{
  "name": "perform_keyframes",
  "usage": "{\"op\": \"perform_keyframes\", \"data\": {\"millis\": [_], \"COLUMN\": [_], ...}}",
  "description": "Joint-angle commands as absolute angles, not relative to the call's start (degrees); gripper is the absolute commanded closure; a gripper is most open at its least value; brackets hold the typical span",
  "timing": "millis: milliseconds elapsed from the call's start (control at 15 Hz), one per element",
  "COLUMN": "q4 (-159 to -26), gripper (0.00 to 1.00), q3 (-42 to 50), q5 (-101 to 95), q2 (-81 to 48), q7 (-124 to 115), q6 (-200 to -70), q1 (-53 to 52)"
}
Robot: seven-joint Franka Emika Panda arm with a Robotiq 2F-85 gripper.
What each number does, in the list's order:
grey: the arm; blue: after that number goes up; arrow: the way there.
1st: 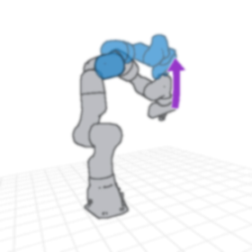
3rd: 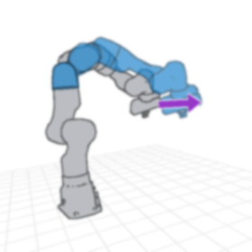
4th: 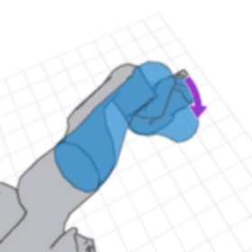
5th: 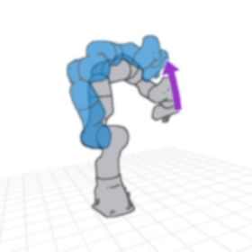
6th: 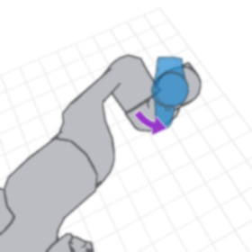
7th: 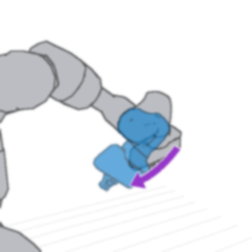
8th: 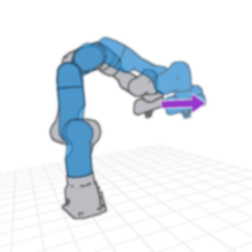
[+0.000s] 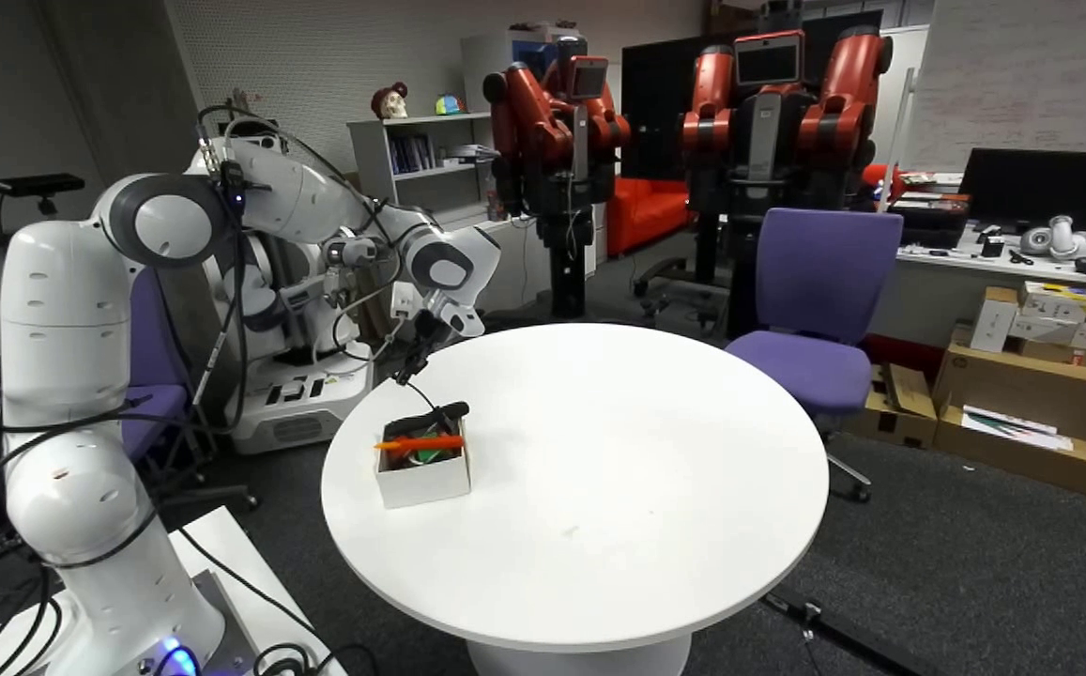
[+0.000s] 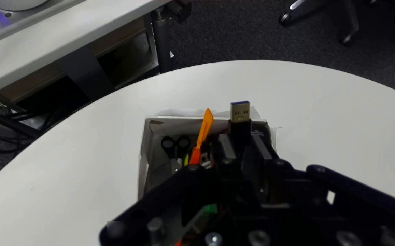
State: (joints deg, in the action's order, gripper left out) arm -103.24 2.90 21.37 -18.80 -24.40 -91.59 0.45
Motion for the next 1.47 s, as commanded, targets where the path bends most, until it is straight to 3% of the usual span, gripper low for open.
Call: {"op": "perform_keyframes", "data": {"millis": [0,1400], "q4": [-98.25,-92.52], "gripper": [0.96,0.96], "q3": [3.64,2.22], "q5": [22.49,24.65], "q2": [-21.63,-26.01], "q7": [-30.24,-43.33], "q6": [-89.47,-88.48], "q1": [0.69,-1.21]}}
